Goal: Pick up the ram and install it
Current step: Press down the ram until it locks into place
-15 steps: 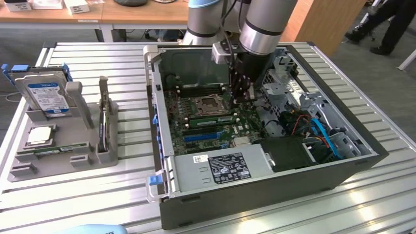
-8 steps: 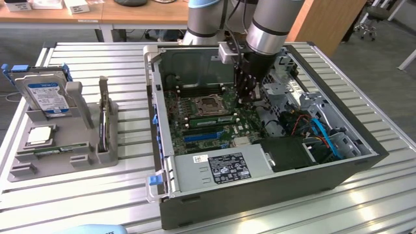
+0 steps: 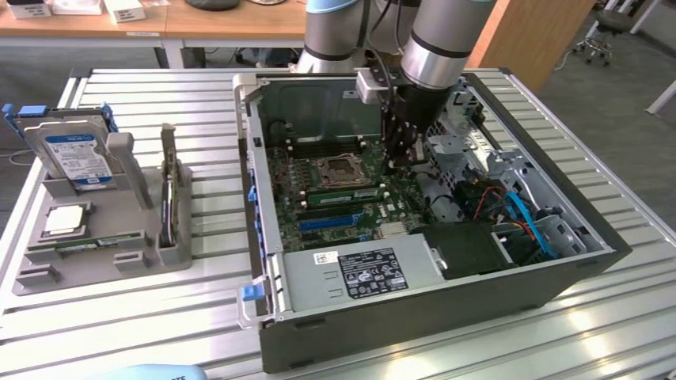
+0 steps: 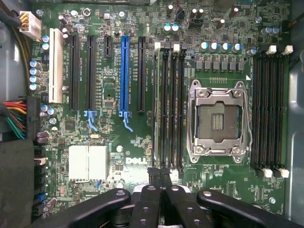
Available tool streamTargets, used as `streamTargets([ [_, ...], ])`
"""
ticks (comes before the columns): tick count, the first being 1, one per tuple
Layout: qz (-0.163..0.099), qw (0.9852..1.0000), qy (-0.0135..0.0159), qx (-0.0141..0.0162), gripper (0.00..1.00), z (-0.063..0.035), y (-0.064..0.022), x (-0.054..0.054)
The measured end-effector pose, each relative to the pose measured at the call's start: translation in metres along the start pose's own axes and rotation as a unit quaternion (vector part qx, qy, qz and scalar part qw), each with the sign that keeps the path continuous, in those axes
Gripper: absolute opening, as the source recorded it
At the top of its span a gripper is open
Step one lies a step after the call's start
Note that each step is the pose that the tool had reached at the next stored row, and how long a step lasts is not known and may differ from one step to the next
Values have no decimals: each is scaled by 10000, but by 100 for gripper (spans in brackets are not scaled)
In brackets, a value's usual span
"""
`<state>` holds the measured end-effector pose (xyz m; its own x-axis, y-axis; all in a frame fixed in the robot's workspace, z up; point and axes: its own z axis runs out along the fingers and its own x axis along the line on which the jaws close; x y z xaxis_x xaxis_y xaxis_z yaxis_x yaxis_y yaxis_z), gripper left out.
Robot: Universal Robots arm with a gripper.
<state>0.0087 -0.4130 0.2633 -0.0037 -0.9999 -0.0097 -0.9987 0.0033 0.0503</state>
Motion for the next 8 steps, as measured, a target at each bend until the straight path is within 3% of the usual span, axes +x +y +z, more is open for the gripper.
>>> streamTargets([
  [8,0,10000,0,0,10,91,-5,0],
])
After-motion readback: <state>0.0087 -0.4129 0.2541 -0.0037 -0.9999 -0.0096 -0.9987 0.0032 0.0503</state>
